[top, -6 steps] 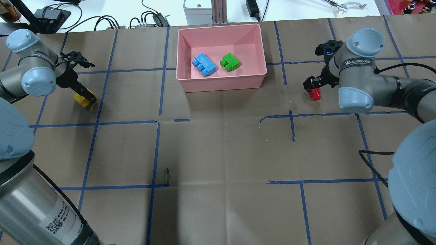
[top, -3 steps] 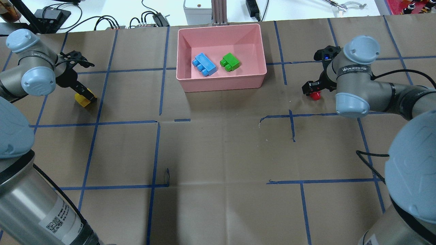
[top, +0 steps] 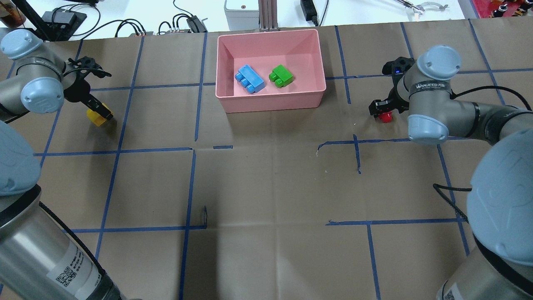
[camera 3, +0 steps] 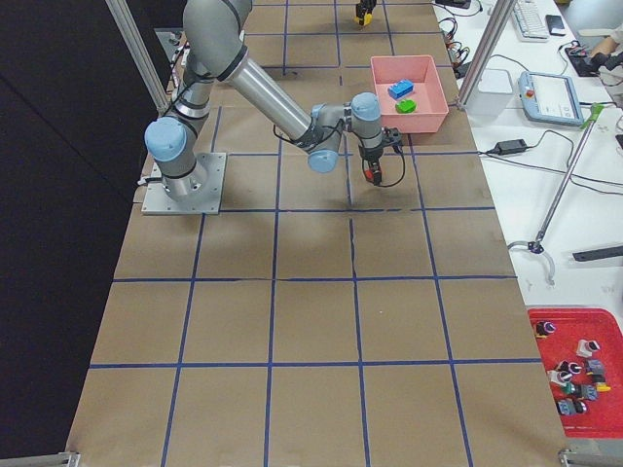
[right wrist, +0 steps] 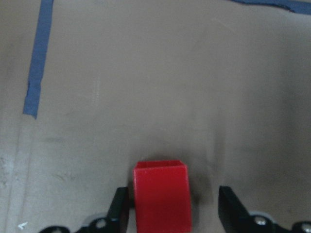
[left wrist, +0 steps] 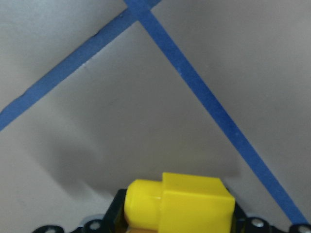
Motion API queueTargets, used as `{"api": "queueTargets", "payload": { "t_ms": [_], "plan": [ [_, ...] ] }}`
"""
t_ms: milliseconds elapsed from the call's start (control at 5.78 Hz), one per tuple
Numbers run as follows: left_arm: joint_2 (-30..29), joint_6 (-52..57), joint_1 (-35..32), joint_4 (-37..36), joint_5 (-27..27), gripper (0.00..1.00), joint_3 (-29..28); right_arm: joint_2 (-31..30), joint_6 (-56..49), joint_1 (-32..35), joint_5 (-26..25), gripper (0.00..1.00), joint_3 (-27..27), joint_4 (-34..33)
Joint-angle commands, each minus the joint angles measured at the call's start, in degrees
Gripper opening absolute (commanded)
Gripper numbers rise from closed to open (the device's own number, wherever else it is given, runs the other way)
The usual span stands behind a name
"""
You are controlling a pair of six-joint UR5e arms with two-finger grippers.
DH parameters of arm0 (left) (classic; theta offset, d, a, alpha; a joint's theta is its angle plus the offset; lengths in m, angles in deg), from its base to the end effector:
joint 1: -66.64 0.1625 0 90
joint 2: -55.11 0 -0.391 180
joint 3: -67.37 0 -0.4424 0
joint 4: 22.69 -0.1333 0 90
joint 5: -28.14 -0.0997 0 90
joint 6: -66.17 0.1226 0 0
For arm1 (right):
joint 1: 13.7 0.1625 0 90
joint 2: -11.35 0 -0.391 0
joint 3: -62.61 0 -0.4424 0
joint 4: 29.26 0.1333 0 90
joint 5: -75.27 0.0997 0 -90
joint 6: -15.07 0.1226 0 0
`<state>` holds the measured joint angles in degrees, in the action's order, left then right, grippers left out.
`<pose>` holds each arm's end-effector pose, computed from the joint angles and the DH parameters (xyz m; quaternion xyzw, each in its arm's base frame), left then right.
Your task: Put all blocks into box
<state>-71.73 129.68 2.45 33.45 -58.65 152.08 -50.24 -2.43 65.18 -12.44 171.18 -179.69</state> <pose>0.1856 -0.7056 0.1257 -0.3234 -0.9456 0.0340 0.0058 0.0173 -0.6285 0.0870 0.0576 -0.9913 0.1184 0.0097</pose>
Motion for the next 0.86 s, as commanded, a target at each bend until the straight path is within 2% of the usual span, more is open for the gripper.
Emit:
{"api": "queueTargets", "payload": {
  "t_ms": [0, 173, 346, 519, 692],
  "plan": [
    [3.68, -5.63, -2.93, 10.39, -0.05, 0.22, -8.96, -0.02, 0.1, 0.04, 0.51, 0.06, -0.03, 0.31],
    [3.36, -12.11, -6.53, 18.31, -0.13, 0.21, -16.69, -0.8, -0.25, -0.05, 1.99, 0.04, -0.81, 0.31],
    [2.57, -21.93, -9.87, 22.74, 0.39, 0.21, -21.81, -3.07, -0.69, -0.05, 2.01, 0.04, -3.86, 2.4],
    [1.7, -36.03, -15.99, 23.05, 0.66, 0.21, -23.43, -6.84, -1.39, 0.47, 2.01, 0.04, -9.98, 12.6],
    [0.73, -51.23, -23.36, 22.18, 1.09, 0.21, -23.62, -7.92, -1.39, 2.65, 2.27, 0.04, -17.18, 21.84]
  ]
}}
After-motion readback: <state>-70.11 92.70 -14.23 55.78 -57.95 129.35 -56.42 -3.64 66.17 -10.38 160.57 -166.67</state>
